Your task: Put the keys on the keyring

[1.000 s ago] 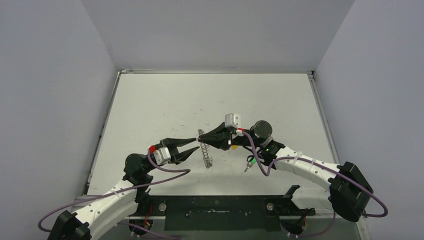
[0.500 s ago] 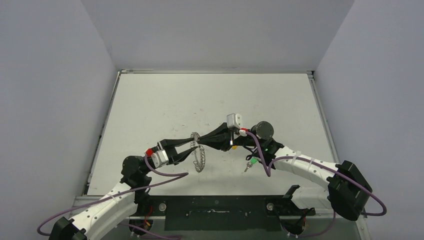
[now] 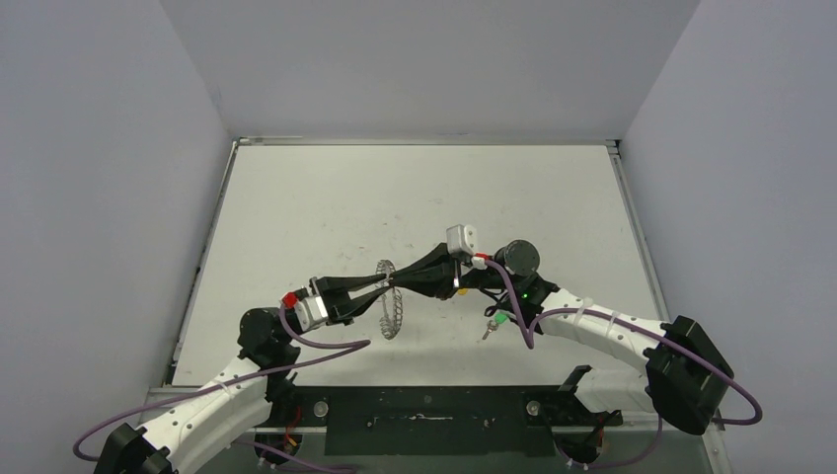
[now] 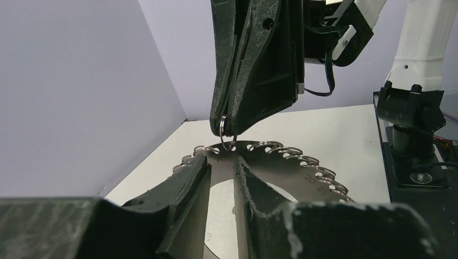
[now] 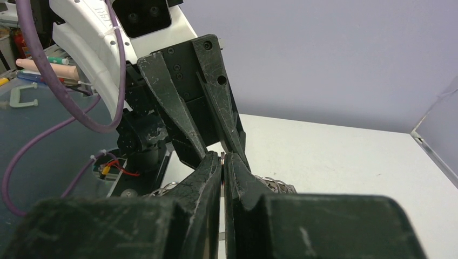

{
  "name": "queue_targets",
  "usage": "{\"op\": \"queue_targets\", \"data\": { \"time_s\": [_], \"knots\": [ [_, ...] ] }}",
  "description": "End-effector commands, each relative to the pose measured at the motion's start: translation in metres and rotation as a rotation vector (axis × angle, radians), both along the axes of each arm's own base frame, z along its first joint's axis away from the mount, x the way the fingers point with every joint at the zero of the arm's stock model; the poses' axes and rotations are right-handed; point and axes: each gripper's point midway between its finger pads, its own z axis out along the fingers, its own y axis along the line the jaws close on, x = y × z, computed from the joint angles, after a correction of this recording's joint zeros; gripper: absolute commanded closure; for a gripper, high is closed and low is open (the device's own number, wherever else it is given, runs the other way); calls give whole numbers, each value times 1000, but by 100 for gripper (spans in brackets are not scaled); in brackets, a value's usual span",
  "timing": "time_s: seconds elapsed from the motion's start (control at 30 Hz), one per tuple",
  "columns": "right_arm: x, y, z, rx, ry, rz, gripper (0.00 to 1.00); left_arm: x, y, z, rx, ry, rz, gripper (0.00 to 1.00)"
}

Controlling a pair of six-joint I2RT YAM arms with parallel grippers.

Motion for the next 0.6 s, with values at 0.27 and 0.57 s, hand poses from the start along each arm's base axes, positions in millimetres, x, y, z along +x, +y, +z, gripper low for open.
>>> {"op": "queue_targets", "data": {
  "time_s": [0.27, 0.57],
  "knots": [
    [-10, 4, 21, 68, -78, 41, 100, -15, -2, 42, -78, -100, -59, 71],
    [-12, 5, 19, 54, -76, 46, 100, -8, -7, 30, -23, -58, -53, 100]
  ]
}}
